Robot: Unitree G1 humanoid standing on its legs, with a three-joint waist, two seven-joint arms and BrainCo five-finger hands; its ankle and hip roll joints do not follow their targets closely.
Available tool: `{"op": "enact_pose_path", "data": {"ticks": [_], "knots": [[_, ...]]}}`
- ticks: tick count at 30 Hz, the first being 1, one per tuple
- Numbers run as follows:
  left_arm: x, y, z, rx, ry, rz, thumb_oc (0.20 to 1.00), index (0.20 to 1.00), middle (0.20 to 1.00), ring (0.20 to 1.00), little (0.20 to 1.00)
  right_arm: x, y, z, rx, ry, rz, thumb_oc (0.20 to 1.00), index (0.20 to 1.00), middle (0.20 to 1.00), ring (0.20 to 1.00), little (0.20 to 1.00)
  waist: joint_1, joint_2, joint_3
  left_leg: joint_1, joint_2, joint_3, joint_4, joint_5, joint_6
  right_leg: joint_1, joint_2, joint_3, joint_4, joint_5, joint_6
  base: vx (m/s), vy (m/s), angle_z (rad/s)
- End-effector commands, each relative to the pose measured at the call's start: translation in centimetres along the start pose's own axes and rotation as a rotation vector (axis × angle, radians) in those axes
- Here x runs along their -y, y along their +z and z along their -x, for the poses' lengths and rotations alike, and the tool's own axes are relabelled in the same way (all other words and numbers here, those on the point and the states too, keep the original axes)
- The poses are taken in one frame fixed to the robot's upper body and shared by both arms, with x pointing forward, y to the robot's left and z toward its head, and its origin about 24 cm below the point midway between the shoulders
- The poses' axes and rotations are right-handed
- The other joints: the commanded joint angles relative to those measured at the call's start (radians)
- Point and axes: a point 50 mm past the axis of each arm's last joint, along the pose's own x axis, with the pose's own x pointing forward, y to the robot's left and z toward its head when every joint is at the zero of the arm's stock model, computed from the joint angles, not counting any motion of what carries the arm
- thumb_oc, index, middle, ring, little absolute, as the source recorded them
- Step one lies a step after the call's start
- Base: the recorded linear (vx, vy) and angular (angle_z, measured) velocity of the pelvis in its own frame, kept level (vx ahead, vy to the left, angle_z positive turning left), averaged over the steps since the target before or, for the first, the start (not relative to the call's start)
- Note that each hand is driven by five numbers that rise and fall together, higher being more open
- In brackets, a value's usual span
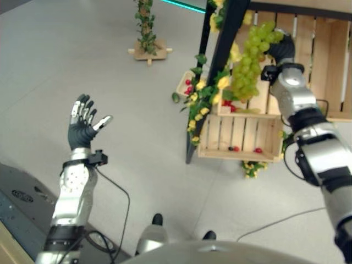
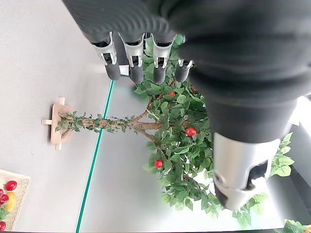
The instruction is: Pick up the fruits from the basket on one side to the basket on the other side
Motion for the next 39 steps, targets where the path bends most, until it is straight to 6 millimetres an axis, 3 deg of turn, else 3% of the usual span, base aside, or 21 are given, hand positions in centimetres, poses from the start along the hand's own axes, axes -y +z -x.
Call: {"op": "enact_pose_path", "data": {"ticks": [1, 18, 31, 39], "knots": [[0.8, 2.6, -0.9, 0.130, -0.071, -0.024, 1.000, 1.000, 1.000, 1.000, 1.000, -0.7, 5.8, -1.2, 0.189, 0.013, -0.007, 1.000, 1.000, 1.000, 1.000, 1.000, 0.007, -0.036, -0.034, -0.010, -0.086, 0.015, -0.032, -0.015, 0.048, -0.007, 0.028, -0.018, 0.098, -0.103, 0.014, 0.00, 0.000, 0.00], [0.2, 2.2, -0.5, 0.106, -0.038, -0.044, 1.000, 1.000, 1.000, 1.000, 1.000, -0.9, 3.9, -1.4, 0.100, -0.012, 0.072, 1.000, 1.000, 1.000, 1.000, 1.000, -0.007, -0.027, -0.045, 0.022, -0.086, 0.028, -0.041, -0.021, 0.043, 0.026, 0.031, -0.013, 0.070, -0.097, 0.014, 0.00, 0.000, 0.00], [-0.3, 1.6, -0.3, 0.064, -0.016, -0.076, 1.000, 1.000, 1.000, 1.000, 1.000, 2.2, 0.9, -1.2, -0.045, -0.159, 0.072, 1.000, 1.000, 1.000, 1.000, 1.000, -0.025, -0.019, -0.040, 0.030, -0.085, 0.034, -0.044, -0.025, 0.045, 0.030, 0.032, -0.009, 0.070, -0.093, 0.015, 0.00, 0.000, 0.00], [-0.5, 1.5, -0.1, 0.054, -0.022, -0.086, 1.000, 1.000, 1.000, 1.000, 1.000, 5.1, 1.4, -1.4, -0.073, -0.220, 0.255, 1.000, 1.000, 1.000, 1.000, 1.000, -0.038, -0.018, -0.042, 0.035, -0.086, 0.036, -0.045, -0.025, 0.046, 0.029, 0.032, -0.007, 0.073, -0.091, 0.017, 0.00, -0.001, -0.02]]}}
